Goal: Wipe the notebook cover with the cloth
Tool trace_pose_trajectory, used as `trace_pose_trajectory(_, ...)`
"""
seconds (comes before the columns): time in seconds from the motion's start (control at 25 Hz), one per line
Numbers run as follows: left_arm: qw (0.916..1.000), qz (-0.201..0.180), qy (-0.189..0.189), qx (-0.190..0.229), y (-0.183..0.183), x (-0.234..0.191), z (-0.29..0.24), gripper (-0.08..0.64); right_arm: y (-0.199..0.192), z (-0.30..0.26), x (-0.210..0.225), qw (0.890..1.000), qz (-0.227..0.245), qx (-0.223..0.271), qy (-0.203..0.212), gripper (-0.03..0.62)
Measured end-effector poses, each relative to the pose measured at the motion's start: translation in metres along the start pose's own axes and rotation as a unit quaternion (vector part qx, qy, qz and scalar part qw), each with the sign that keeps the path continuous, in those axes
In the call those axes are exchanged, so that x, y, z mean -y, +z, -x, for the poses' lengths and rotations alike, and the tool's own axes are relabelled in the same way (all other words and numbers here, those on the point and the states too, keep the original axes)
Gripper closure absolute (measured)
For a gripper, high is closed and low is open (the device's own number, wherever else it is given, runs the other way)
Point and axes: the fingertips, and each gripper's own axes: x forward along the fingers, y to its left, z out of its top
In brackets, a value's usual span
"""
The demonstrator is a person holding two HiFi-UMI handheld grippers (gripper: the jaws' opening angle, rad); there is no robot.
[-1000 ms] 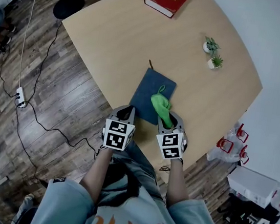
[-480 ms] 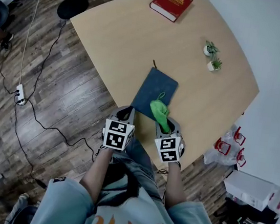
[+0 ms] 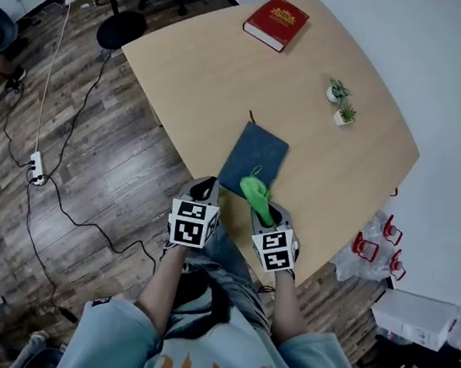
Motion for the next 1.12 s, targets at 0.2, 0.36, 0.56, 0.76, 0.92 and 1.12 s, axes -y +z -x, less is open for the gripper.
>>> trace_pose_trajectory(0.2,0.9991,-0.004,0.021,0.036,0.035,-0.014,0.017,0.538,0.035,0.008,0.014,0.998,-0.029,0.051,-0.007,0.480)
trace_pose_trajectory(0.36,0.9976,-0.020,0.033,0.057,0.059,-0.019,0.030,0.538,0.063,0.015,0.028,0.994,-0.057,0.088,-0.015,0.480)
trace_pose_trajectory(0.56,0.9896,-0.096,0.074,0.077,0.092,-0.028,0.046,0.538,0.103,0.025,0.036,0.991,-0.041,0.126,-0.034,0.480)
trace_pose_trajectory(0.76,0.9815,-0.136,0.081,0.107,0.131,-0.023,0.057,0.538,0.144,0.040,0.048,0.981,-0.056,0.179,-0.041,0.480)
trace_pose_trajectory(0.92,0.9722,-0.171,0.082,0.138,0.166,-0.014,0.068,0.538,0.177,0.061,0.068,0.969,-0.076,0.228,-0.062,0.482)
trace_pose_trajectory(1.12,0.9638,-0.178,0.087,0.178,0.211,-0.015,0.080,0.538,0.209,0.085,0.095,0.952,-0.091,0.277,-0.089,0.482)
